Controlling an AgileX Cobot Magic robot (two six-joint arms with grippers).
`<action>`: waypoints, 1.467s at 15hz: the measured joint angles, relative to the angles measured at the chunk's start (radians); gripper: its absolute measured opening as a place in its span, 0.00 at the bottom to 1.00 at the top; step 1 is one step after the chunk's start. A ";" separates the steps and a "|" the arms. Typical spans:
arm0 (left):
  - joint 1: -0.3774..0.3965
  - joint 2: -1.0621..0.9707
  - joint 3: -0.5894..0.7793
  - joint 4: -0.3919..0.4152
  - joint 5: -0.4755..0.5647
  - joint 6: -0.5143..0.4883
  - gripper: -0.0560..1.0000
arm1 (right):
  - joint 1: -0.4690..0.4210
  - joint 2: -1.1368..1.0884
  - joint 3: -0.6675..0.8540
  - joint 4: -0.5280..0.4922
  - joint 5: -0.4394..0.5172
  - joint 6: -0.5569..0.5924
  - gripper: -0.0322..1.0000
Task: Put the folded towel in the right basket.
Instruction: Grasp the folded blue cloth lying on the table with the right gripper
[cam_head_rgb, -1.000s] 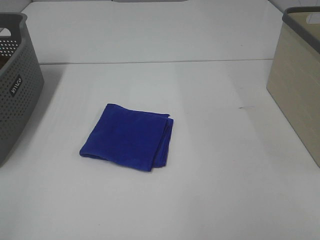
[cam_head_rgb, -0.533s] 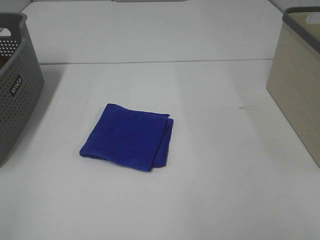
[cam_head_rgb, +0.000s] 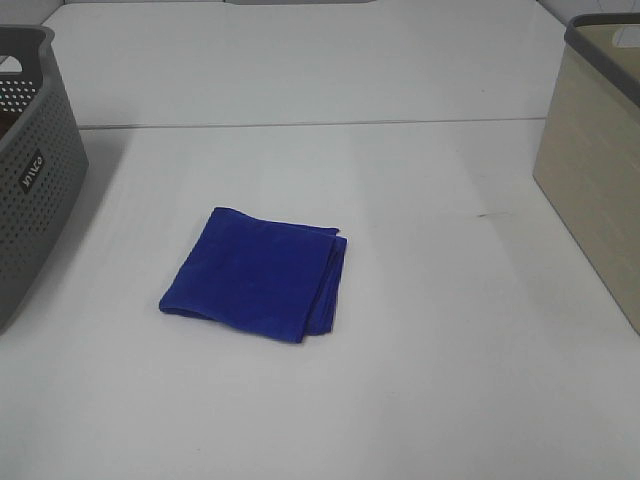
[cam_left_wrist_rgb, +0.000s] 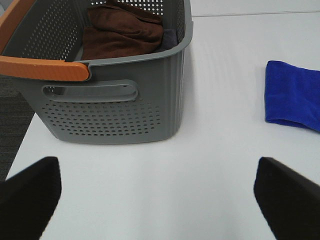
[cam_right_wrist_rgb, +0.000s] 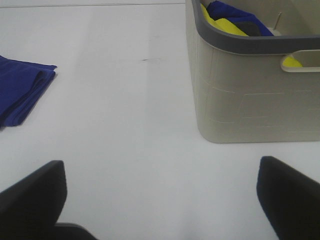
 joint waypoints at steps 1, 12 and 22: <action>0.000 0.000 0.000 0.000 0.000 0.000 0.97 | 0.000 0.000 0.000 0.000 0.000 0.000 0.98; 0.000 0.000 0.000 0.000 0.000 0.000 0.97 | 0.000 0.000 0.000 0.000 0.000 0.000 0.98; 0.000 0.000 0.000 0.000 0.000 0.000 0.97 | 0.000 0.000 0.000 0.000 0.000 0.000 0.98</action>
